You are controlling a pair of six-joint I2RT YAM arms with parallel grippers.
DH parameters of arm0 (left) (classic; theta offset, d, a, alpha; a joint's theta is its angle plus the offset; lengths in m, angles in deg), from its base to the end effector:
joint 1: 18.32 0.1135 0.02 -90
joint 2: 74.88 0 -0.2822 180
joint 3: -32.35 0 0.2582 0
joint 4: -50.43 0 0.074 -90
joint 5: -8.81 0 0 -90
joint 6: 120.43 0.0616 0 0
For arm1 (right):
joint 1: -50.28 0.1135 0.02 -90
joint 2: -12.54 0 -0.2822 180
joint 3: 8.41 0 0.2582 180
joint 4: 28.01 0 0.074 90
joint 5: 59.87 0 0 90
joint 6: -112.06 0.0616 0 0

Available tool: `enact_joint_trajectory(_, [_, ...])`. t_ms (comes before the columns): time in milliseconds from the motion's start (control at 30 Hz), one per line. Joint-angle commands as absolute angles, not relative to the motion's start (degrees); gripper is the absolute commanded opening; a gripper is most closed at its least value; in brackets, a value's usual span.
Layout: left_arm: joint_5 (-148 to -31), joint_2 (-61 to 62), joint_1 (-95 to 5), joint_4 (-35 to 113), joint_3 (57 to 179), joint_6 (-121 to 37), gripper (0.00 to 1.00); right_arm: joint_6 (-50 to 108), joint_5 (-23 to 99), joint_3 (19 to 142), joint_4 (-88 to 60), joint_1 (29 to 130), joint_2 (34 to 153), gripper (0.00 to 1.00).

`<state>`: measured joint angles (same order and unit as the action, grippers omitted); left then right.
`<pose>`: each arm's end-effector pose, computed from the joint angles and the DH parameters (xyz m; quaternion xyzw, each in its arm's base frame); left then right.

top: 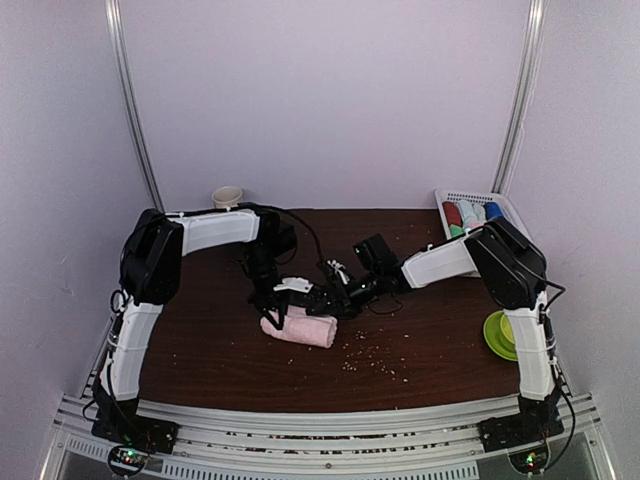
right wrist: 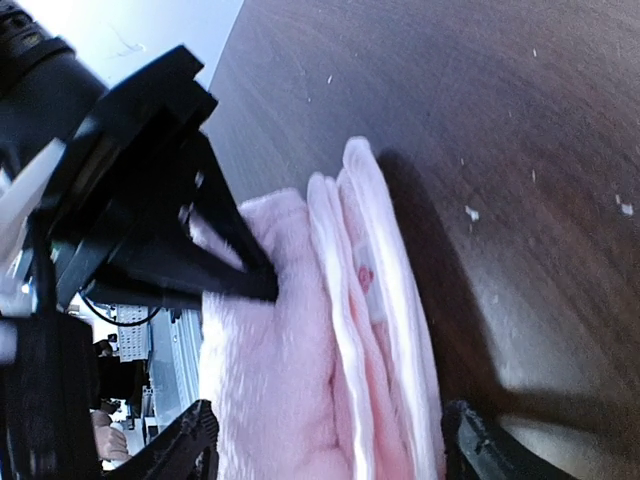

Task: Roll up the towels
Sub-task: Roll the towel at the center of the board.

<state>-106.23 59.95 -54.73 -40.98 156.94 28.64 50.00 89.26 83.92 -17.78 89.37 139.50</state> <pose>0.3441 -0.2862 0.1406 -0.7040 -0.6694 0.2309 0.0548 0.3369 0.3418 0.1178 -0.2665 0.7810 0.5642 0.0268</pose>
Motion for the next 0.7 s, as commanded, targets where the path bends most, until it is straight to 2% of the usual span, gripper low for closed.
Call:
enact_joint_trajectory(0, [-95.26, 62.41, -50.36, -27.35, 150.91, 21.75, 0.0, 46.46, 94.18, 81.37, -17.85, 90.49, 133.36, 0.79])
enact_joint_trajectory(367, [-93.88, 62.41, -51.59, -27.16, 152.35, 18.82, 0.0, 54.15, 95.38, 77.39, -29.6, 90.66, 132.75, 0.8])
enact_joint_trajectory(567, [-93.52, 62.63, -51.65, -27.52, 153.85, 18.83, 0.0, 45.51, 90.48, 80.43, -17.03, 90.98, 134.9, 0.8])
enact_joint_trajectory(633, [-94.07, 62.73, -51.74, -27.85, 154.2, 19.25, 0.0, 45.19, 89.46, 80.86, -16.08, 91.08, 135.66, 0.99])
enact_joint_trajectory(667, [-94.33, 62.83, -51.72, -28.13, 154.57, 19.45, 0.0, 44.59, 89.43, 81.27, -15.22, 91.25, 135.9, 1.0])
